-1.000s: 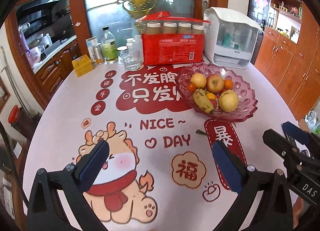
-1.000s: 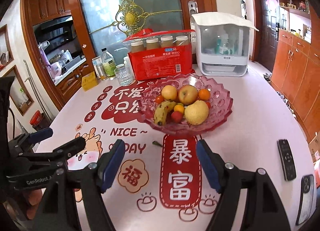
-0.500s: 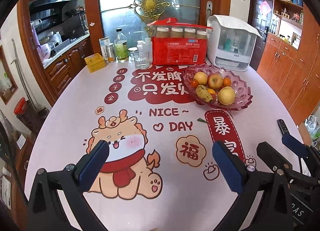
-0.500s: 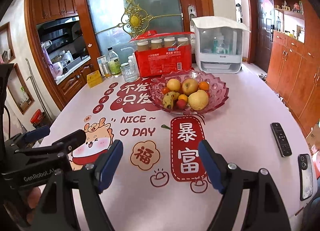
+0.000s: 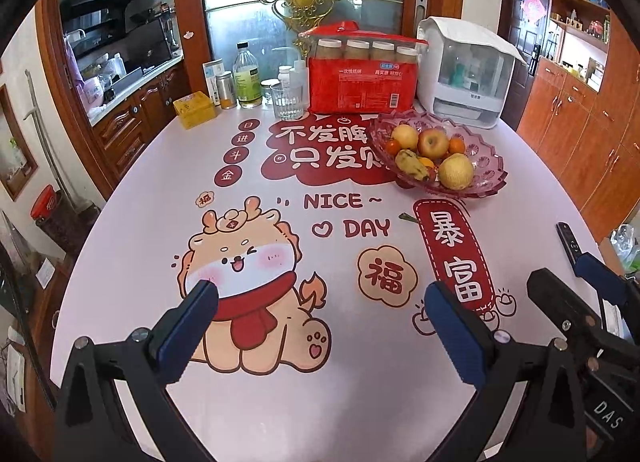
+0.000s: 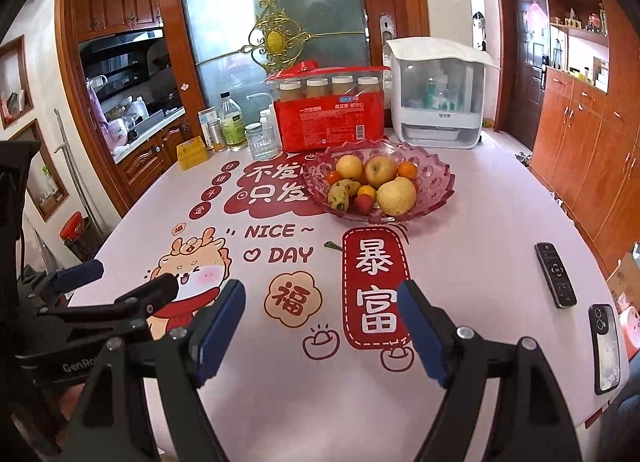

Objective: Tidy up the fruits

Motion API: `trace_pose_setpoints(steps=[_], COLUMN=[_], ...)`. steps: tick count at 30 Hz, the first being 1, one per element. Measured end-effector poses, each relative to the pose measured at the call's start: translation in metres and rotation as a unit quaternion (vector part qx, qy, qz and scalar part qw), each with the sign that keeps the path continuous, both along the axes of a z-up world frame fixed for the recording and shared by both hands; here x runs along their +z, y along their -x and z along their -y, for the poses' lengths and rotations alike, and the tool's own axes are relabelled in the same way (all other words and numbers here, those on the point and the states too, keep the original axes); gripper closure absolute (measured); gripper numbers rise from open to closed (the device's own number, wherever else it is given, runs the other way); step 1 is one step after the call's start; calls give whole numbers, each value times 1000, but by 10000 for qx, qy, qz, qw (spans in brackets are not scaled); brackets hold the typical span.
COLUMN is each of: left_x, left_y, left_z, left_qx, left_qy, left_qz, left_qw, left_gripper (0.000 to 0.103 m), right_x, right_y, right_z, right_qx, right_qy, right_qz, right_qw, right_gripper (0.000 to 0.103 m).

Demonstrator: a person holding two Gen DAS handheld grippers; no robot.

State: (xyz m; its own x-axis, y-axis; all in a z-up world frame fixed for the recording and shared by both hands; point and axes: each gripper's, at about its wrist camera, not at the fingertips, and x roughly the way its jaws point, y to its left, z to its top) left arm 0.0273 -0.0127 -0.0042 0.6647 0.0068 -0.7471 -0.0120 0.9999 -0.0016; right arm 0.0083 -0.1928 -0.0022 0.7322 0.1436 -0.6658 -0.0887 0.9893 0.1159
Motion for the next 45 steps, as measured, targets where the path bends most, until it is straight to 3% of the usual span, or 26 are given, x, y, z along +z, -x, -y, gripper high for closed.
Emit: trace_pose_setpoints(steps=[45], left_x=[-7], left_y=[2], left_z=[5], left_qx=[-41], left_qy=[96], left_qz=[-114], left_qw=[9999], left_gripper=[1], right_x=[-2], right_y=[5], right_z=[3], right_qx=[-30], right_qy=[-44], right_qz=[-35], right_qw=[10000], right_gripper=[24])
